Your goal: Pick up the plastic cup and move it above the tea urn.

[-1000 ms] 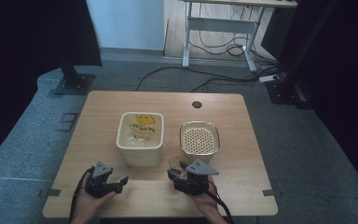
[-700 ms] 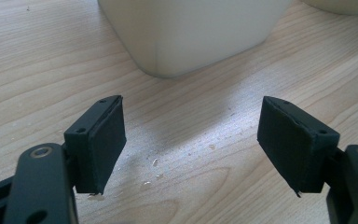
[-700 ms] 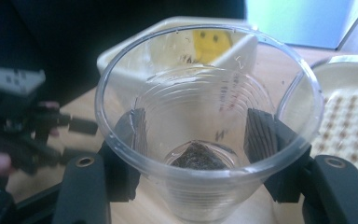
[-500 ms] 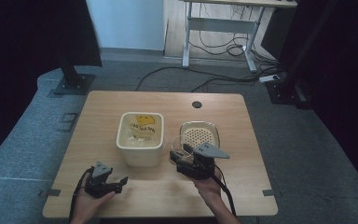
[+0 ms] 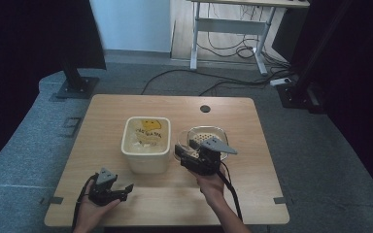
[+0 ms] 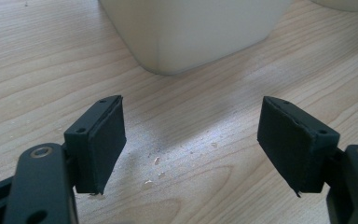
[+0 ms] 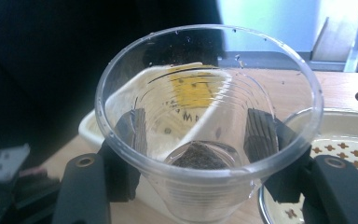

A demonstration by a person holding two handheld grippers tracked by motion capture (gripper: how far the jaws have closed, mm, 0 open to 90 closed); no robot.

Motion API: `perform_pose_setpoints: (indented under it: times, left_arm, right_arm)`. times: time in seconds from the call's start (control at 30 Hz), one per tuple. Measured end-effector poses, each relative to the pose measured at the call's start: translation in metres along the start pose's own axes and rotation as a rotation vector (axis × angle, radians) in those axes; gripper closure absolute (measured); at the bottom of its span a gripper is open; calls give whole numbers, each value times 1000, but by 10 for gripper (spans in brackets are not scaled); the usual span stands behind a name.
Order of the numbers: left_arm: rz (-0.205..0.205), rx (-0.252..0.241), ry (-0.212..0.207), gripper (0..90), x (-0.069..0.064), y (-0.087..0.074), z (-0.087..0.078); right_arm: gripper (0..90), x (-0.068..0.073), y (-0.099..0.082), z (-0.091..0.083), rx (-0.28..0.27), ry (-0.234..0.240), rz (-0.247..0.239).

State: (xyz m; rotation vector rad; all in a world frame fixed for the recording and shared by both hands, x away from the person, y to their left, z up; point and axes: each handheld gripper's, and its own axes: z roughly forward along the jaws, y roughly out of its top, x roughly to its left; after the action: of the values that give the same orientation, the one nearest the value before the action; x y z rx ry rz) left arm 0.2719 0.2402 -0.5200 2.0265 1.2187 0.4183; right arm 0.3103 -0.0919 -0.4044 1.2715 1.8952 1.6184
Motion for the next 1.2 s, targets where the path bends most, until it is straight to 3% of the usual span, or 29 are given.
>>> perform_pose_setpoints:
  times: [0.13, 0.4, 0.53, 0.7, 0.73, 0.77, 0.83, 0.97, 1.0, 1.03, 1.07, 1.1, 1.13, 1.2]
  left_arm:
    - [1, 0, 1, 235, 1, 0, -1]
    - [2, 1, 1, 235, 1, 0, -1]
    - [2, 1, 1, 235, 1, 0, -1]
    - [3, 3, 1, 235, 1, 0, 0]
    - [3, 4, 0, 235, 1, 0, 0]
    - [4, 5, 1, 235, 1, 0, 0]
    - [4, 3, 1, 235, 1, 0, 0]
    - [4, 2, 1, 235, 1, 0, 0]
    - [4, 2, 1, 234, 1, 0, 0]
    - [4, 4, 0, 234, 1, 0, 0]
    - [4, 4, 0, 235, 1, 0, 0]
    - [4, 4, 0, 235, 1, 0, 0]
    - [4, 3, 0, 235, 1, 0, -1]
    - [5, 3, 0, 234, 1, 0, -1]
  right_arm:
    - [399, 3, 4, 7, 7, -48, 48]
    - [400, 2, 9, 14, 42, -88, 67]
    - [399, 0, 10, 15, 45, -83, 85]
    - [401, -3, 11, 16, 28, -58, 156]
    - [402, -4, 11, 16, 18, -53, 180]
    - [402, -7, 12, 17, -1, -34, 255]
    - [405, -12, 13, 17, -20, -13, 357]
    - [408, -18, 13, 16, -62, -8, 466]
    - [408, -18, 13, 16, -62, -8, 466]
    - [409, -20, 12, 16, -69, 6, 511]
    - [409, -26, 10, 17, -81, 34, 600]
    - [409, -26, 10, 17, -81, 34, 600]
    - [412, -32, 8, 16, -89, 55, 692]
    - [418, -37, 6, 16, -101, 71, 762]
